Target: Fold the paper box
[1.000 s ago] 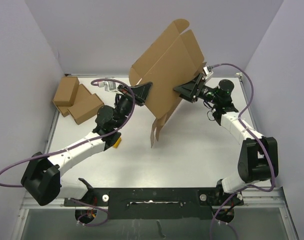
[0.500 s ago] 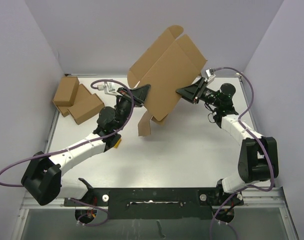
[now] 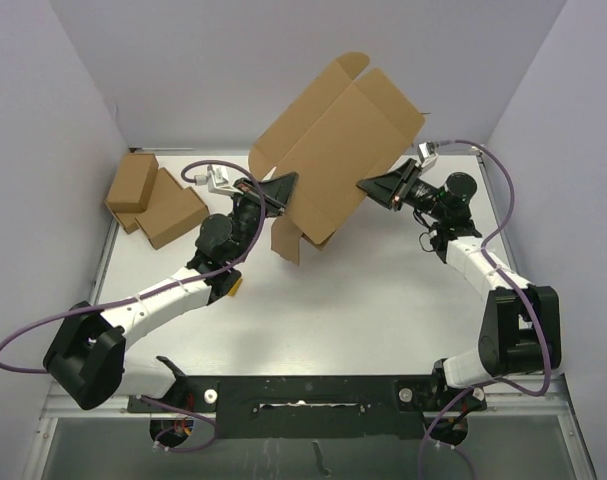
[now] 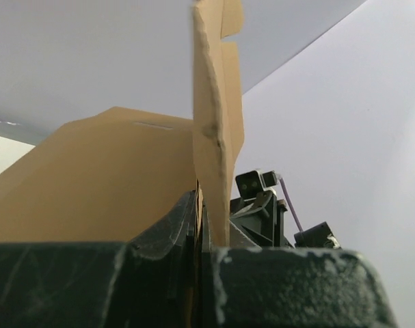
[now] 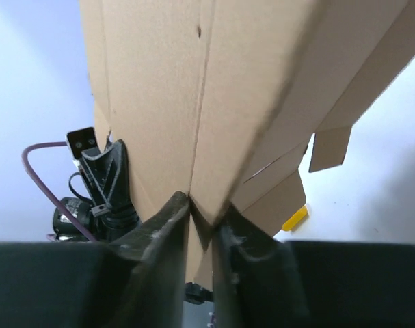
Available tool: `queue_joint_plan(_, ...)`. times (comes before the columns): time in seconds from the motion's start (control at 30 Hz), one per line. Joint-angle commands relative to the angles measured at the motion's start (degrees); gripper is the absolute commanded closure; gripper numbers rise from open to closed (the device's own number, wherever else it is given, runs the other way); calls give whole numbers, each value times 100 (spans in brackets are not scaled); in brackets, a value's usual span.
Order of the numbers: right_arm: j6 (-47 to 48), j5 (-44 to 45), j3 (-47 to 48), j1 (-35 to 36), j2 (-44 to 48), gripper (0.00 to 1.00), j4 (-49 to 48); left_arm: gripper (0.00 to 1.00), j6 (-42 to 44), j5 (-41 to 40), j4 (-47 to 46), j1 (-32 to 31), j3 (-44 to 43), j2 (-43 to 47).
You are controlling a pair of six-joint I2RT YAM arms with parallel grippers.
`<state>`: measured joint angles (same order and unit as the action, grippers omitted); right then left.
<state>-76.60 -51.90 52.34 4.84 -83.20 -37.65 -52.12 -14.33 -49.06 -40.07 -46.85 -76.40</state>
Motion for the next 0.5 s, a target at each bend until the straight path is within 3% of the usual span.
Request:
queue_joint_plan(0.0, 204, 127, -95, -92, 217, 74, -83, 100, -142, 472, -473, -17, -90, -27)
queue_joint_plan(0.2, 189, 170, -130, -428, 157, 54, -101, 100, -347, 1024, -333, 88, -90, -40)
queue_joint_plan(0.47, 333, 310, -232, -647, 105, 57, 219, 100, -613, 1421, -248, 282, 48, 84)
